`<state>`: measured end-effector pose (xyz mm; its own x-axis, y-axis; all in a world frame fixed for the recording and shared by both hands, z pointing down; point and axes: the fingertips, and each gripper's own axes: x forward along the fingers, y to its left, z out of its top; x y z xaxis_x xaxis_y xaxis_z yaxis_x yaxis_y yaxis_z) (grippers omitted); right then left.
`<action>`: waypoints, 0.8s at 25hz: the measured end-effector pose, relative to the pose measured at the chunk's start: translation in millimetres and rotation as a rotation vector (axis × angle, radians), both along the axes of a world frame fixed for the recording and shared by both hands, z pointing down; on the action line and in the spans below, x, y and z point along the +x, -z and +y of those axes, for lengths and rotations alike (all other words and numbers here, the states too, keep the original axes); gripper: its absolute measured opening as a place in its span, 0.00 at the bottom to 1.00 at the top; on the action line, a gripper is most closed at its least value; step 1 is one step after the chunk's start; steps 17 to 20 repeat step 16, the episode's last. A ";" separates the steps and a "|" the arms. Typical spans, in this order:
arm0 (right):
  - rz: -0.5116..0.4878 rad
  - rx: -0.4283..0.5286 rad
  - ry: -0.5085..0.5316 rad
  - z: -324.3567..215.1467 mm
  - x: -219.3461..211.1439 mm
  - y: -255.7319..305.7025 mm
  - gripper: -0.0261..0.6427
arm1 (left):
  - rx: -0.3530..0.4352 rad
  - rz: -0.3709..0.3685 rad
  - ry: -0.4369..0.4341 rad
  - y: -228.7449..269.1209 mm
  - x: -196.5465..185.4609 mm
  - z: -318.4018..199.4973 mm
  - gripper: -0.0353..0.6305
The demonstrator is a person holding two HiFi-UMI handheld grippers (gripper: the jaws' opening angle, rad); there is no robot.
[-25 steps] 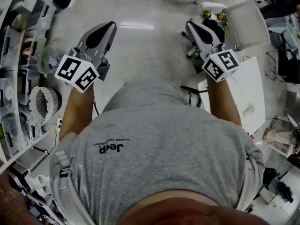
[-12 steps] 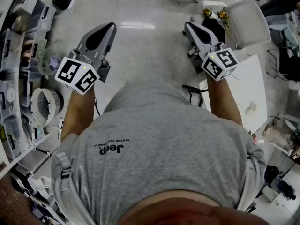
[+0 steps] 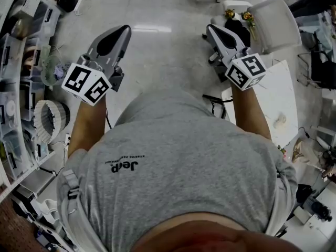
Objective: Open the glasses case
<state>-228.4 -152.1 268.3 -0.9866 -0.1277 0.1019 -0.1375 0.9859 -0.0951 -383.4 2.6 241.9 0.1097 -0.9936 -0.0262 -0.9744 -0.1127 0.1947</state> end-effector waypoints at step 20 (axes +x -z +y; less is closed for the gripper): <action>0.024 0.019 0.023 7.4 -0.1 -0.6 0.04 | -0.006 0.007 -0.014 -0.7 2.8 1.9 0.11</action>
